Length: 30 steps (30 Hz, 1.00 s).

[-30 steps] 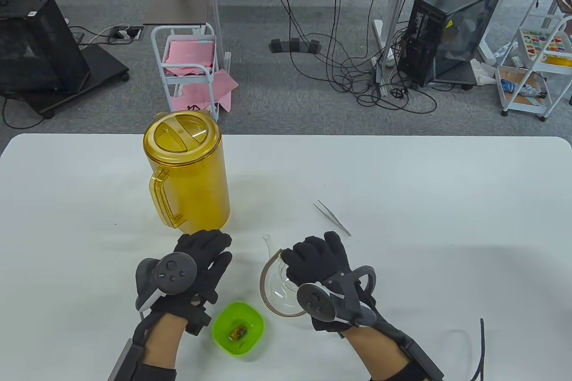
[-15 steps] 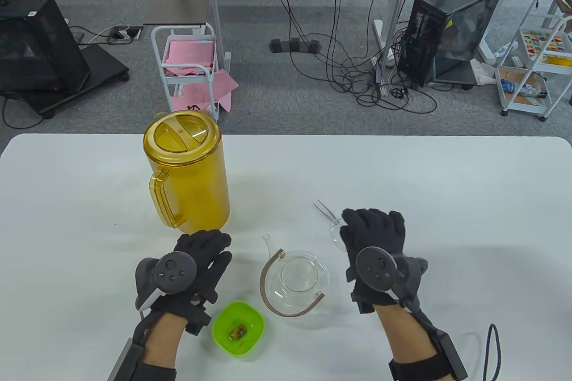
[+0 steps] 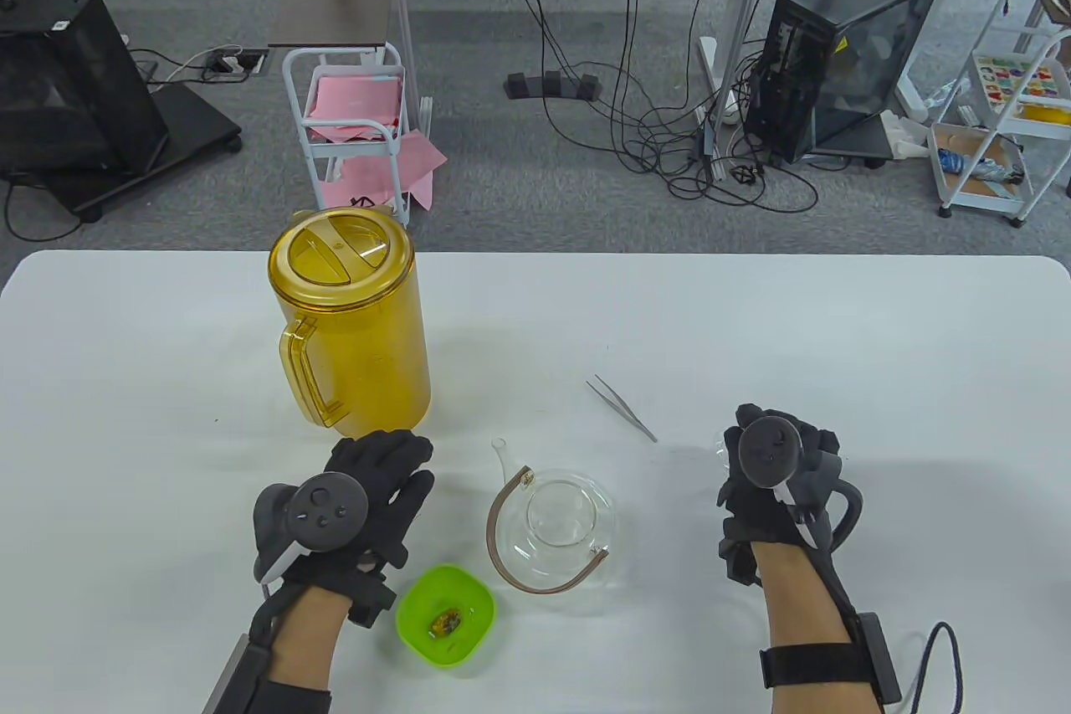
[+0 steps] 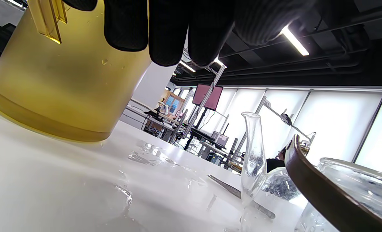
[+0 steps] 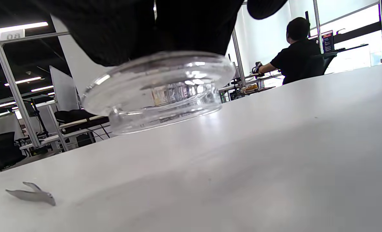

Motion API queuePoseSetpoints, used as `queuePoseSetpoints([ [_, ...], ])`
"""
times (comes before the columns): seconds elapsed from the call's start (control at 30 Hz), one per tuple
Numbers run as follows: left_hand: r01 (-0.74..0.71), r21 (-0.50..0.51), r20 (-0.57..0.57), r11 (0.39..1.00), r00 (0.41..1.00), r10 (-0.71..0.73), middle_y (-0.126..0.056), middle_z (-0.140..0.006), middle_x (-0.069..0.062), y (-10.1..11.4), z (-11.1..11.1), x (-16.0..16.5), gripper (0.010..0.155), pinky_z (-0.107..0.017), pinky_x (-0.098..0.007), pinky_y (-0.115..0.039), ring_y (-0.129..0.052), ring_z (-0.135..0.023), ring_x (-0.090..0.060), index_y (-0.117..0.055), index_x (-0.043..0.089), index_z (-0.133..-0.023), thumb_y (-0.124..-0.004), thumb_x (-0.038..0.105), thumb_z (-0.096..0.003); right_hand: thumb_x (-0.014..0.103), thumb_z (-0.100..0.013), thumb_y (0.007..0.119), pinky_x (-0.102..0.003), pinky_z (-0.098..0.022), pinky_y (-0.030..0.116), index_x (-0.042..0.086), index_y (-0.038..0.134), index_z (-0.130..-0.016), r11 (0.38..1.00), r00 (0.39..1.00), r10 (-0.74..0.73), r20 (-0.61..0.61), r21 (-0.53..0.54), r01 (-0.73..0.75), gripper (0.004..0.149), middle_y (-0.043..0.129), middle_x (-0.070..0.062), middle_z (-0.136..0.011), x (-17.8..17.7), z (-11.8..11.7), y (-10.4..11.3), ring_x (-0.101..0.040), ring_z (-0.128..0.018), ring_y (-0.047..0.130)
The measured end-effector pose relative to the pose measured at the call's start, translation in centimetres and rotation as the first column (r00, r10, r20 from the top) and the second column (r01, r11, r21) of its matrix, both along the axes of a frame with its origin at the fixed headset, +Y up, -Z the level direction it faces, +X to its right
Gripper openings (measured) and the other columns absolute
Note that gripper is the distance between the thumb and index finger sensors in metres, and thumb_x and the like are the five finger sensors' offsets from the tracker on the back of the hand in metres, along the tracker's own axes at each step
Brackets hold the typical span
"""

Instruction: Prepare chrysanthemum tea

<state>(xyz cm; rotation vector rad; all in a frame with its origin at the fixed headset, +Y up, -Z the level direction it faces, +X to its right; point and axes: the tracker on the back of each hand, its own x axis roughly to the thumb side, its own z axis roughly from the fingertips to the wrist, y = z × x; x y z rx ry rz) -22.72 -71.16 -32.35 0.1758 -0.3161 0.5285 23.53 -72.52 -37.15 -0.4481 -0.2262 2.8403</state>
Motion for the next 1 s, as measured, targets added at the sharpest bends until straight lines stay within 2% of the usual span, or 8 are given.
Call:
queuePoseSetpoints([
  [0.27,-0.011,-0.002,-0.011,1.000,1.000,0.011,-0.076,-0.114,-0.010,0.0,0.0,-0.3,0.054,-0.078,-0.068,-0.042,-0.066,-0.104,-0.045,-0.074,0.026,-0.105,-0.072,0.051,-0.0573,0.043,-0.056,0.080,-0.068,-0.077,0.041,0.028,0.076,-0.100,0.996,1.000,0.019,0.025,-0.090,-0.017,0.047,0.073,-0.002,-0.102,0.1,-0.7,-2.2,-0.034,-0.100,0.072],
  [0.47,-0.013,-0.006,-0.013,1.000,1.000,0.013,-0.077,-0.114,-0.010,0.1,0.0,-0.4,0.054,-0.078,-0.068,-0.042,-0.066,-0.104,-0.045,-0.074,0.026,-0.105,-0.072,0.051,-0.0573,0.043,-0.056,0.080,-0.067,-0.077,0.043,0.028,0.075,-0.100,0.994,0.999,0.030,0.032,-0.111,-0.026,0.047,0.073,-0.002,-0.103,0.4,-0.8,-2.4,-0.035,-0.100,0.072],
  [0.57,-0.008,-0.009,-0.011,1.000,1.000,0.008,-0.078,-0.113,-0.010,0.1,0.0,-0.4,0.054,-0.078,-0.068,-0.042,-0.067,-0.104,-0.045,-0.075,0.026,-0.105,-0.072,0.051,-0.0573,0.045,-0.056,0.078,-0.067,-0.077,0.043,0.028,0.072,-0.103,0.997,1.000,0.008,0.017,-0.080,-0.006,0.050,0.070,-0.002,-0.106,0.3,-0.6,-1.9,-0.035,-0.103,0.070],
  [0.77,0.003,-0.031,-0.006,1.000,1.000,-0.003,-0.079,-0.112,-0.010,0.0,-0.1,-0.3,0.053,-0.077,-0.068,-0.042,-0.069,-0.103,-0.045,-0.076,0.026,-0.104,-0.072,0.052,-0.0573,0.049,-0.057,0.073,-0.066,-0.078,0.042,0.029,0.069,-0.106,0.996,0.995,-0.039,-0.097,0.072,0.046,0.053,0.067,-0.001,-0.109,-1.2,0.5,0.8,-0.034,-0.106,0.067],
  [0.87,0.022,-0.141,0.009,0.990,1.000,-0.021,-0.083,-0.110,-0.010,-0.2,-0.3,-0.1,0.053,-0.077,-0.068,-0.043,-0.072,-0.101,-0.044,-0.079,0.025,-0.102,-0.073,0.052,-0.0573,0.050,-0.056,0.072,-0.065,-0.078,0.043,0.029,0.069,-0.106,0.987,0.986,-0.036,-0.161,0.148,0.060,0.053,0.067,0.000,-0.110,-2.4,1.3,2.3,-0.033,-0.107,0.067],
  [1.0,0.102,-0.274,0.076,0.956,0.994,-0.085,-0.094,-0.098,-0.008,-0.4,-0.6,0.4,0.049,-0.076,-0.066,-0.053,-0.083,-0.091,-0.041,-0.087,0.025,-0.094,-0.084,0.053,-0.0545,0.051,-0.056,0.072,-0.065,-0.078,0.043,0.030,0.069,-0.105,0.976,0.974,-0.026,-0.225,0.205,0.073,0.054,0.068,0.000,-0.109,-3.8,2.0,3.4,-0.033,-0.107,0.067],
])
